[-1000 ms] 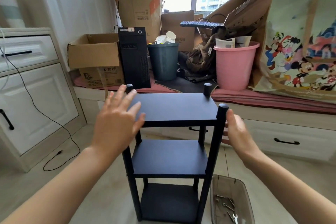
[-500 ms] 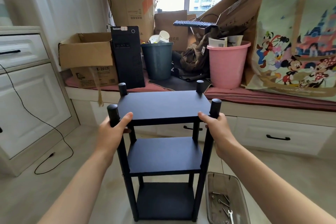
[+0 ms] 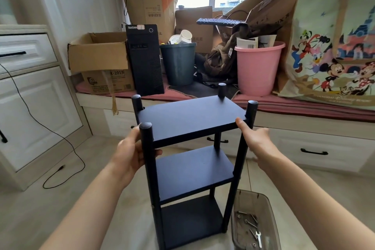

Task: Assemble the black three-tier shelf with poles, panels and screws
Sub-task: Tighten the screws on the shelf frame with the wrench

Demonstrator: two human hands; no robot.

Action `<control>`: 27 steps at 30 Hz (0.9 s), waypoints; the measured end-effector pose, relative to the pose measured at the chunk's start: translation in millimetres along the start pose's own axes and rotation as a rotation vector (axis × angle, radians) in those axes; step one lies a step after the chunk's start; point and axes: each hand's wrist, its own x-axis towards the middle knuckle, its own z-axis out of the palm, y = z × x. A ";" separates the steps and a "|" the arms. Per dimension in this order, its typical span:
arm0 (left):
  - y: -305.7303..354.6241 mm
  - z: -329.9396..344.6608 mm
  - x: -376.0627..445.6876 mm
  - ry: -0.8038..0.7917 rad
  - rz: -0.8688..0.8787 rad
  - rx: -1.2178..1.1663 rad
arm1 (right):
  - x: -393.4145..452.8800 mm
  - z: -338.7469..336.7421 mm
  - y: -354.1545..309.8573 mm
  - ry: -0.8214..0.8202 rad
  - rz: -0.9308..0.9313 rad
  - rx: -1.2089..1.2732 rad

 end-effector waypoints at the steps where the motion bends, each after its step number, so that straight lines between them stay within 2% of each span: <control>1: 0.3 2.5 1.0 0.014 -0.015 -0.044 | -6.5 -0.9 0.1 -0.065 0.068 -0.039; 4: 6.8 8.2 5.7 -0.043 -0.049 -0.214 | -23.1 -1.0 1.5 -0.295 0.190 0.000; 7: 10.6 13.1 10.1 -0.077 -0.035 -0.262 | -28.7 2.2 -0.9 -0.373 0.127 0.166; 11: 7.2 19.9 7.9 -0.076 0.027 -0.305 | -27.6 11.0 -4.4 -0.426 -0.027 0.382; 16: 3.5 27.5 0.2 -0.078 0.050 -0.335 | -18.9 26.2 -7.9 -0.428 -0.009 0.549; 24: -11.5 43.0 0.1 0.108 0.087 -0.401 | -9.6 50.9 -18.1 -0.340 -0.045 0.670; 27: -12.9 53.0 -5.5 0.127 0.136 -0.468 | -17.8 60.8 -18.7 -0.414 -0.019 0.723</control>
